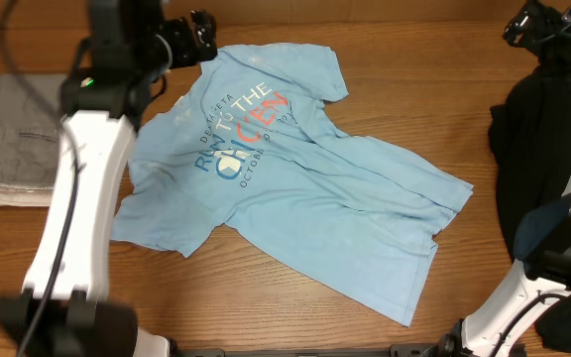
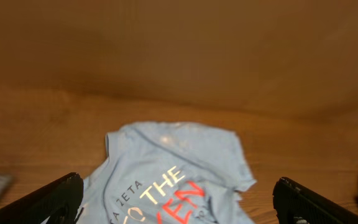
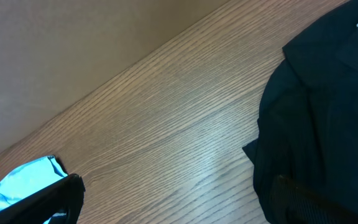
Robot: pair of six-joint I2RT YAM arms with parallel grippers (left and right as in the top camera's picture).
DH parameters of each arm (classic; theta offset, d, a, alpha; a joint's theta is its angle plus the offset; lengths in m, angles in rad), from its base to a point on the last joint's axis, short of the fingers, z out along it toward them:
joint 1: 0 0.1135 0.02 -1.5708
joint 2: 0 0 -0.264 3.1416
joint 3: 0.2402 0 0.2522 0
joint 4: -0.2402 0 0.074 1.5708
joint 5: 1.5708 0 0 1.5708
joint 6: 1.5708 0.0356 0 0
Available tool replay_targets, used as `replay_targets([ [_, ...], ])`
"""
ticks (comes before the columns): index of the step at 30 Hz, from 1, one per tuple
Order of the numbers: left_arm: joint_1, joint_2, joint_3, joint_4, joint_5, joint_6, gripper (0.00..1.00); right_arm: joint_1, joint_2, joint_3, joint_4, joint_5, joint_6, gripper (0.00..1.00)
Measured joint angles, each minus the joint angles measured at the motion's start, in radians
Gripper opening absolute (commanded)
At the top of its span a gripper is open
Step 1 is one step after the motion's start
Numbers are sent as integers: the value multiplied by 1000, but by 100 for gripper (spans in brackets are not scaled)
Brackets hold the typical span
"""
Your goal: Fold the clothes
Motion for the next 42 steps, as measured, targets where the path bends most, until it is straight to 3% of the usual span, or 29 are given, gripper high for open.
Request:
replay_targets([
  [4,0,-63,3,-8,0,0,100,0,0,0,1,-1,-1,100],
  [20,0,-3,1,-23,0,0,100,0,0,0,2,-2,0,100],
  [25,0,-3,1,-23,0,0,100,0,0,0,-61,-95,0,100],
  [26,0,-3,1,-24,0,0,100,0,0,0,-92,-125,-1,90],
  [28,0,-3,1,-23,0,0,100,0,0,0,-133,-184,3,31],
  [29,0,-3,1,-23,0,0,100,1,0,0,-141,-212,0,9],
  [30,0,-3,1,-24,0,0,100,3,0,0,-141,-243,-1,4],
  [36,0,-3,1,-23,0,0,100,96,1,0,-153,-312,19,4],
  [42,0,-3,1,-23,0,0,100,371,47,0,-137,-231,38,4],
])
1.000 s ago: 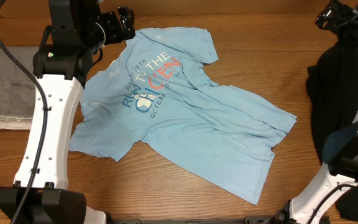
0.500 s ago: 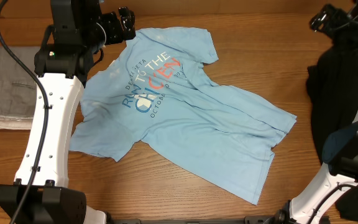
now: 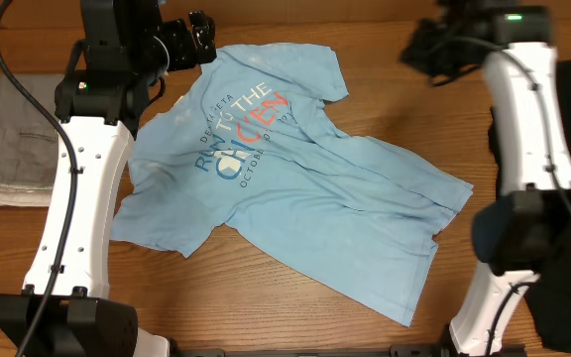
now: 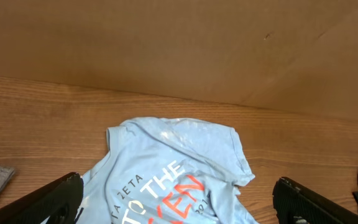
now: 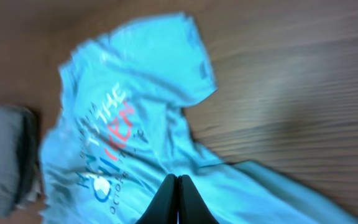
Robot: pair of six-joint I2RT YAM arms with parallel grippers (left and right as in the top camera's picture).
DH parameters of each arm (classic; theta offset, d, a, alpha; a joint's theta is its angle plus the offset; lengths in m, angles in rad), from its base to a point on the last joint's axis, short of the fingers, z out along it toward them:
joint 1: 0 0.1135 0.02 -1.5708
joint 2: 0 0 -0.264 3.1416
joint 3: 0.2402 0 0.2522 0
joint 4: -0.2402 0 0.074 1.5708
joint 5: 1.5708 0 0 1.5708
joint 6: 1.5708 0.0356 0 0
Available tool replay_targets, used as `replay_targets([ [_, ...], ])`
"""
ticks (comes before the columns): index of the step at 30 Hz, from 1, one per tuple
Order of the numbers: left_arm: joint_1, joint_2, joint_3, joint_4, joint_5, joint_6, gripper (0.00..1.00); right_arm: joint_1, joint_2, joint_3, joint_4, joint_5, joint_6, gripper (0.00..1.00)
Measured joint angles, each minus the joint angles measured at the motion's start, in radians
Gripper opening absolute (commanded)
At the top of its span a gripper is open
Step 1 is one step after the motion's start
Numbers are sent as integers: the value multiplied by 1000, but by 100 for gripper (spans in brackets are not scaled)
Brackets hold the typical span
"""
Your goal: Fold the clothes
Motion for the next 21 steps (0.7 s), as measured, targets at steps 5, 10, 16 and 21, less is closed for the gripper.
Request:
replay_targets([
  [5,0,0,0,0,0,0,100,147,114,0,24,75,40,4],
  [10,0,0,0,0,0,0,100,193,249,0,94,103,71,4],
  [16,0,0,0,0,0,0,100,214,339,-2,177,114,104,4],
  [21,0,0,0,0,0,0,100,227,343,-2,233,97,143,4],
])
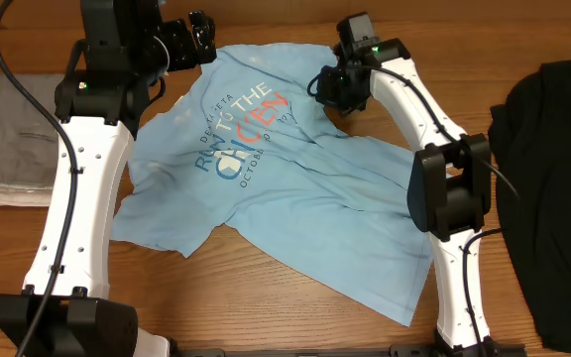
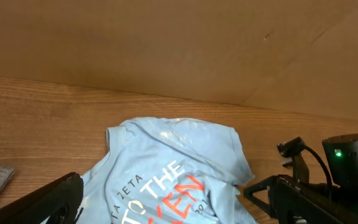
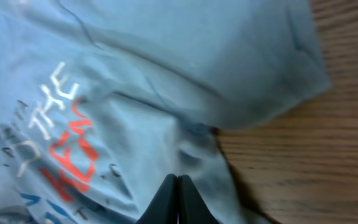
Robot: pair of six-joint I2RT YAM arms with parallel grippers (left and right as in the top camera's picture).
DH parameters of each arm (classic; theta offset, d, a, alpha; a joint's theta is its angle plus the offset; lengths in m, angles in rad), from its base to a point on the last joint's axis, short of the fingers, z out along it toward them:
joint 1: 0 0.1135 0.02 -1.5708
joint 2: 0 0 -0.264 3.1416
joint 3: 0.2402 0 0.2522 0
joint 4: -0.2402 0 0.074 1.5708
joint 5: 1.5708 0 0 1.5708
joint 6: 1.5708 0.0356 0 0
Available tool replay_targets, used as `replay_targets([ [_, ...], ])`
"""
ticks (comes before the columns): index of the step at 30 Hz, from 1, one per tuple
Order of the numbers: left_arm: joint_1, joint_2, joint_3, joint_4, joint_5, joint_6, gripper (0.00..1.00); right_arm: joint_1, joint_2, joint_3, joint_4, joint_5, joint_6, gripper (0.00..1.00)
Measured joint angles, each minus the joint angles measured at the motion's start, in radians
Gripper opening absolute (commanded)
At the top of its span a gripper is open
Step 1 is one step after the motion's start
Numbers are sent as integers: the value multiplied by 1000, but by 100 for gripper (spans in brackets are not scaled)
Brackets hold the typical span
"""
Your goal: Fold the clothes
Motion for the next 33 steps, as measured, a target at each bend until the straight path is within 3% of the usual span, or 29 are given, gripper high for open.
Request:
replay_targets([
  [8,0,0,0,0,0,0,100,27,0,0,21,-19,48,4],
  [24,0,0,0,0,0,0,100,55,89,0,82,125,74,4],
  [33,0,0,0,0,0,0,100,53,108,-1,263,234,75,4],
])
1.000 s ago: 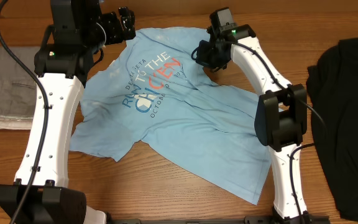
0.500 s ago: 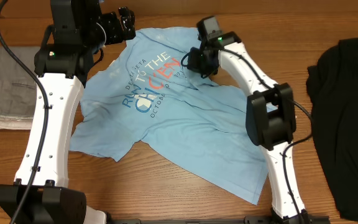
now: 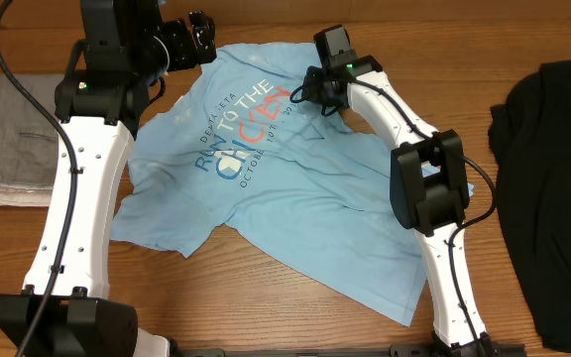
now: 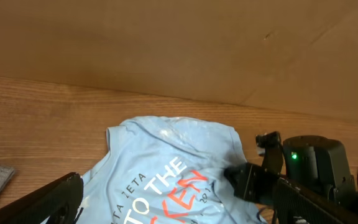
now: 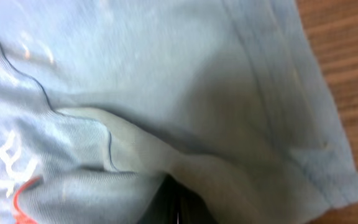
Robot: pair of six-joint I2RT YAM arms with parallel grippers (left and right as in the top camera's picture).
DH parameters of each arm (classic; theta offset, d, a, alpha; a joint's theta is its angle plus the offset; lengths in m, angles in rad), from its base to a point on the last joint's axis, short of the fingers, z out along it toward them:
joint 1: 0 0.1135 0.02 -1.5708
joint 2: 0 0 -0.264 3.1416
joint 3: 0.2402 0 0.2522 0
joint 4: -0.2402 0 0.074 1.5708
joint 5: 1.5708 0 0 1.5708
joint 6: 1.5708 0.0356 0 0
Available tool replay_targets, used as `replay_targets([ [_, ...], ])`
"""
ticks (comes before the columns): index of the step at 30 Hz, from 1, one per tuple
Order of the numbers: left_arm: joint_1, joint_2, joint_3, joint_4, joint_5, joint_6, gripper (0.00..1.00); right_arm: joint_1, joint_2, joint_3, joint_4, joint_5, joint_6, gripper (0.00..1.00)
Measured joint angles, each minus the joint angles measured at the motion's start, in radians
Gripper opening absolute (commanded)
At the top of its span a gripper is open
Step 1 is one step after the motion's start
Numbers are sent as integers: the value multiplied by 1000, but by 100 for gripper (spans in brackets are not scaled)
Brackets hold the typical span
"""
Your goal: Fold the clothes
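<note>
A light blue T-shirt [image 3: 266,198] with a blue, white and red print lies spread, printed side up, across the middle of the table. My right gripper [image 3: 307,91] is shut, its tips pressed down into a fold of fabric next to the shirt's right sleeve. The right wrist view is filled with cloth [image 5: 166,93], and a fold partly covers the closed tips of the right gripper [image 5: 178,208]. My left gripper [image 3: 196,40] hangs open above the shirt's collar end, holding nothing. In its own view the left gripper [image 4: 179,205] looks over the shirt [image 4: 166,162] and the right gripper [image 4: 253,183].
A folded grey garment [image 3: 13,139] lies at the table's left edge. A black garment [image 3: 553,178] is heaped at the right edge. A brown board [image 4: 179,50] closes off the back of the table [image 3: 266,317].
My right gripper, still shut, has moved a little left from the sleeve's edge to beside the print. The sleeve fabric has bunched around its tips. The left arm has not moved.
At first my right gripper was open at the far right back corner by the black garment. Then it was shut above the table right of the shirt, then down at the sleeve, and now it presses into the fabric. The left gripper stayed open throughout.
</note>
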Motion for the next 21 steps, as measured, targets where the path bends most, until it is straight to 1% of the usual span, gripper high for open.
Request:
replay_targets([
  [6,0,0,0,0,0,0,100,-4,5,-1,100,62,-7,5],
  [8,0,0,0,0,0,0,100,-5,5,-1,122,76,-29,12],
  [11,0,0,0,0,0,0,100,-7,5,2,118,89,-89,18],
  [14,0,0,0,0,0,0,100,-11,0,29,33,96,-134,23],
  [18,0,0,0,0,0,0,100,-30,-79,102,-228,101,-158,23],
  [21,0,0,0,0,0,0,100,-56,-218,150,-446,104,-152,23],
])
